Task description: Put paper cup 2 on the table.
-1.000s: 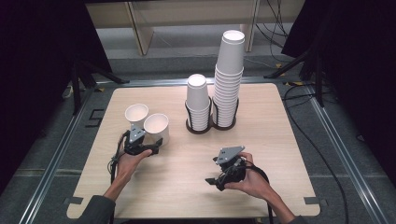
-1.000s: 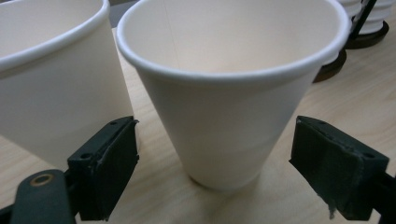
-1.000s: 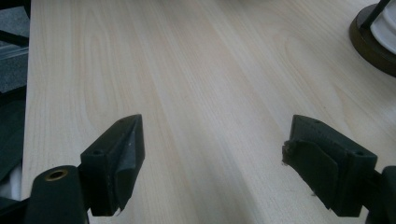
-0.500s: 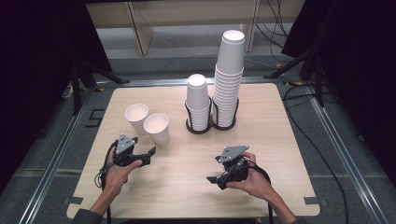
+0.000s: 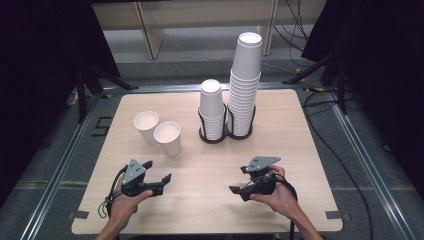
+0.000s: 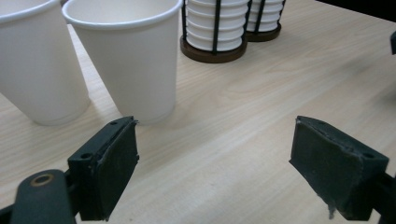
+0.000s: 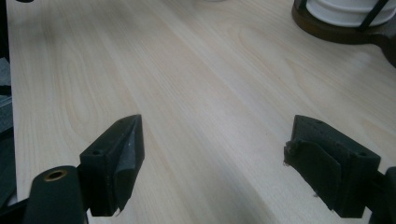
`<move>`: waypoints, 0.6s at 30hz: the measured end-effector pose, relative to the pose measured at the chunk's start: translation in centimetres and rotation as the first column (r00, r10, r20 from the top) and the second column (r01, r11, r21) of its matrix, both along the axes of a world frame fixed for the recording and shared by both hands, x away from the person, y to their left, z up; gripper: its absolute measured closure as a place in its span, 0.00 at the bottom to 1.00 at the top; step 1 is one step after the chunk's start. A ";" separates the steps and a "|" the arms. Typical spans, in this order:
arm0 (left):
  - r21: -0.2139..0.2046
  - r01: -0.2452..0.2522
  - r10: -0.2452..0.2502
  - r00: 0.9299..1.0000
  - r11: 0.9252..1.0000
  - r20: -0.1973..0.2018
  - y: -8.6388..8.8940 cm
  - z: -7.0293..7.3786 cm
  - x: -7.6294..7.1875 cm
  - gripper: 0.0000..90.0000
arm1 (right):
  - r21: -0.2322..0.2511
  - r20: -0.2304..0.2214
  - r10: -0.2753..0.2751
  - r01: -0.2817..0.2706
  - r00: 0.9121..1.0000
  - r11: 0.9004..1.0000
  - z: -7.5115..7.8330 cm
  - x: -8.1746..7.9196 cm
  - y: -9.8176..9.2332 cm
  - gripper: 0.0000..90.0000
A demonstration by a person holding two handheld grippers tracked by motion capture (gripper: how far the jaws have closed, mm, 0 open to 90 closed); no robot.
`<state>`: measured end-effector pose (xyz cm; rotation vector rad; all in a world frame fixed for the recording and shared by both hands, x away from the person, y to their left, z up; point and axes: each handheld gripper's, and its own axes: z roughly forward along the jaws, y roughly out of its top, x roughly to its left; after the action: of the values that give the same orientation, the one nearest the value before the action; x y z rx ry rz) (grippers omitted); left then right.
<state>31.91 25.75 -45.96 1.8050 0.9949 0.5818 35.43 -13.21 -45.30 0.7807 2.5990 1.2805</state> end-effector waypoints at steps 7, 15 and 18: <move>-0.020 0.000 0.000 1.000 1.000 0.012 0.5 -0.3 -1.5 0.16 | 0.019 -0.015 -0.028 0.028 1.000 0.999 -0.3 -0.8 -1.1 0.21; -0.021 0.041 -0.041 0.999 0.999 0.011 0.2 -0.9 -3.0 0.16 | 0.022 -0.010 -0.038 0.038 0.999 0.999 -0.8 -2.1 -2.0 0.19; -0.032 0.057 -0.057 0.998 0.998 0.019 -0.1 -1.1 -3.1 0.16 | 0.027 -0.019 -0.038 0.039 0.999 0.999 -0.9 -2.6 -2.3 0.19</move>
<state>28.78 25.63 -47.02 1.7902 0.9330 0.5423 32.81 -15.47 -46.18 0.8469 2.5724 1.3066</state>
